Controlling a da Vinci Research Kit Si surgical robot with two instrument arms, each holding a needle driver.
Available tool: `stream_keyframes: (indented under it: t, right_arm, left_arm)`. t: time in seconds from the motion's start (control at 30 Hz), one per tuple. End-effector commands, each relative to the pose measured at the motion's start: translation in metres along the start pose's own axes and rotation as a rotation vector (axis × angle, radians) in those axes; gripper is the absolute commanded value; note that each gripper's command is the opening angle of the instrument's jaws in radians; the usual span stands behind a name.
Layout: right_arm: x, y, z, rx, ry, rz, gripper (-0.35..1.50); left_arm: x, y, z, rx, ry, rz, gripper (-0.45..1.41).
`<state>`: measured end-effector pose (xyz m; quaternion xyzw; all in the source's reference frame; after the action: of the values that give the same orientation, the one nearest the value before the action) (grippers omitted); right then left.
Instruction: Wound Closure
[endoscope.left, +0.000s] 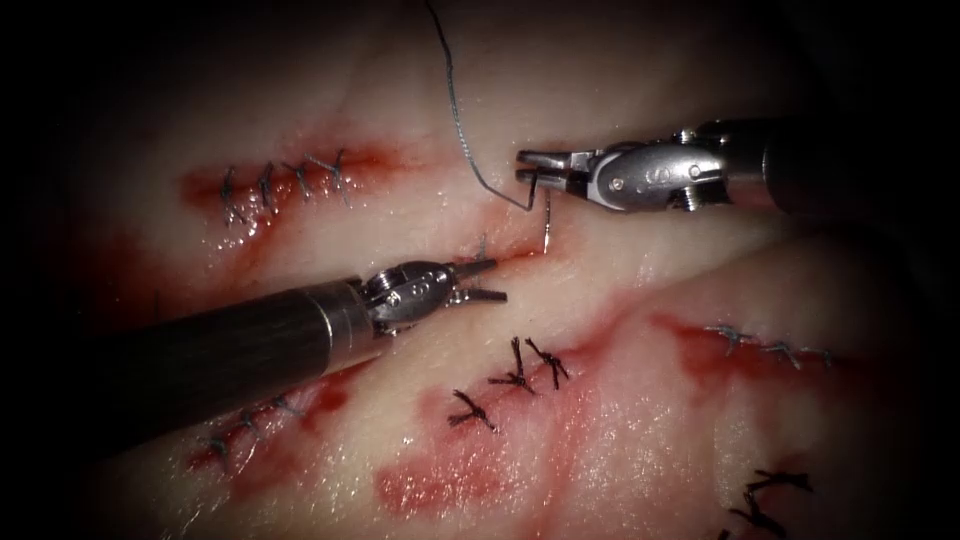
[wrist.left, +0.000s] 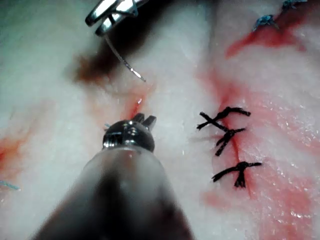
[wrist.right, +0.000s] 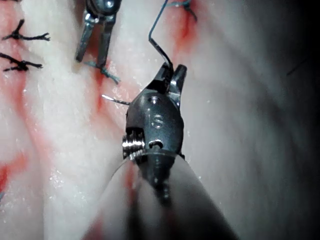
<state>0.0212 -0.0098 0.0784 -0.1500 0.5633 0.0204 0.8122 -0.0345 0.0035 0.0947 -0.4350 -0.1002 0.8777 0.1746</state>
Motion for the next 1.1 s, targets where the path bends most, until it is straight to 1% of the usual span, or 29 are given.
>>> stream_keyframes:
  t: [0.03,0.27,0.37,0.4,0.53,0.63,0.73,0.83,0.97,1.07,1.1]
  right_arm:
    - [-0.0008,0.0001,0.0012,-0.007,0.011,0.015,-0.35]
    - [-0.0014,0.0002,0.0018,-0.02,0.034,0.016,-0.35]
    - [-0.0019,0.0,0.0022,-0.016,0.043,0.009,-0.35]
    - [-0.0025,-0.0002,0.0027,-0.012,0.055,0.003,-0.35]
    - [-0.0024,-0.0003,0.0034,0.006,0.084,0.0,-0.35]
    - [-0.0024,-0.0007,0.004,0.034,0.096,-0.079,-0.35]
    - [-0.0027,-0.0012,0.0043,0.036,0.102,-0.13,-0.35]
    - [-0.0029,-0.0017,0.0047,0.031,0.106,-0.188,-0.35]
    - [-0.0031,-0.0022,0.0051,0.032,0.103,-0.207,-0.35]
    - [-0.0035,-0.0024,0.0051,0.037,0.102,-0.217,-0.35]
    - [-0.0037,-0.0023,0.0048,0.033,0.098,-0.218,-0.35]
  left_arm:
    - [0.0001,-0.0007,0.0008,0.001,0.003,0.012,-0.42]
    - [0.0,-0.0006,0.0011,0.029,-0.018,-0.003,-0.45]
    - [-0.0002,-0.0004,0.0016,0.028,-0.026,-0.012,-0.4]
    - [-0.0006,0.0001,0.0026,0.015,-0.038,-0.013,-0.35]
    - [-0.0011,0.0008,0.0039,-0.015,-0.05,-0.021,-0.3]
    - [-0.0014,0.0012,0.0044,-0.024,-0.055,-0.028,-0.23]
    - [-0.0015,0.0013,0.0043,-0.037,-0.064,-0.044,-0.23]
    - [-0.0018,0.0015,0.0045,-0.048,-0.079,-0.063,-0.16]
    - [-0.0028,0.0014,0.0052,-0.049,-0.093,-0.074,-0.16]
    - [-0.0037,0.0011,0.0055,-0.054,-0.101,-0.08,-0.13]
    - [-0.0043,0.0005,0.0055,-0.057,-0.1,-0.079,-0.1]
